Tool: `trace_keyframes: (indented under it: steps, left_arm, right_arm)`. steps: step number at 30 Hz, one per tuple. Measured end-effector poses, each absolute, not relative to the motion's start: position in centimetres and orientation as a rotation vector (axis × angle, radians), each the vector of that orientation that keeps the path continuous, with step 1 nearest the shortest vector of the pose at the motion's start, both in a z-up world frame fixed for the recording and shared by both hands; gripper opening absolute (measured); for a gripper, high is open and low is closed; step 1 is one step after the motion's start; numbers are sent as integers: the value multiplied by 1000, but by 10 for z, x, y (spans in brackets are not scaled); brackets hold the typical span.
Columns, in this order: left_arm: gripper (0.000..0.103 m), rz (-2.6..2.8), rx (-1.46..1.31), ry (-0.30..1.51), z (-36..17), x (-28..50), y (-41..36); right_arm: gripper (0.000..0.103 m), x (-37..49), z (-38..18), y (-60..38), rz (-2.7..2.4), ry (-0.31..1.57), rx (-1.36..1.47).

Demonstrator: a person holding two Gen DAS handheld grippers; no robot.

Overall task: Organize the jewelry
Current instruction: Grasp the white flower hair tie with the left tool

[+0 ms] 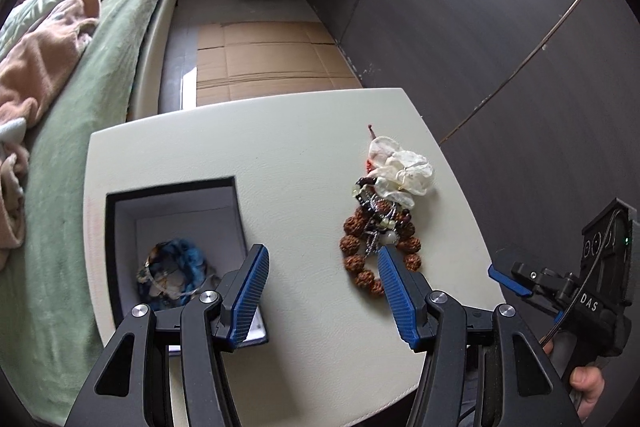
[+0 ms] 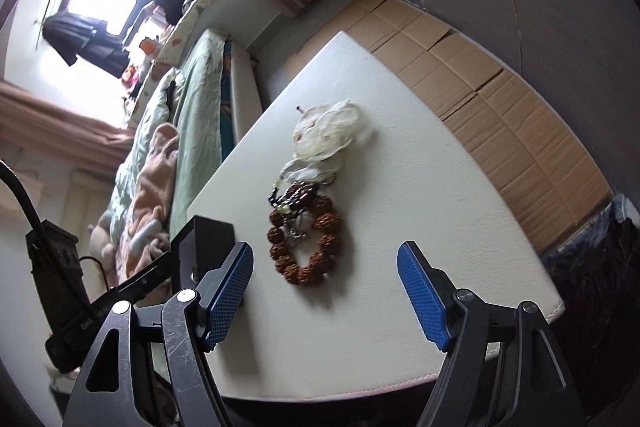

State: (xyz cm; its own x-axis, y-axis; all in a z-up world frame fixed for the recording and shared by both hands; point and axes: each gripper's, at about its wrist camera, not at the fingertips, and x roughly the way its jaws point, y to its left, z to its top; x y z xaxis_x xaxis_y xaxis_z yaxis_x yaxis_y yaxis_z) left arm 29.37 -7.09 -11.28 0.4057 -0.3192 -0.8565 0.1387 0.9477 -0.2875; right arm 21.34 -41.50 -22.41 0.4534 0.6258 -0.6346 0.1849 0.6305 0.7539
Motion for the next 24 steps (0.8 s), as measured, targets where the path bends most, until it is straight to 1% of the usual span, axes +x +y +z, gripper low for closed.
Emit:
trace_keyframes:
  steps: [14, 24]
  left_arm:
    - [58, -343, -78, 1120, -123, 338, -132]
    - [58, -362, 49, 1145, -161, 365, -181]
  right_arm:
    - [75, 214, -261, -439, 216, 966, 1090]
    - [75, 213, -256, -445, 100, 936, 999]
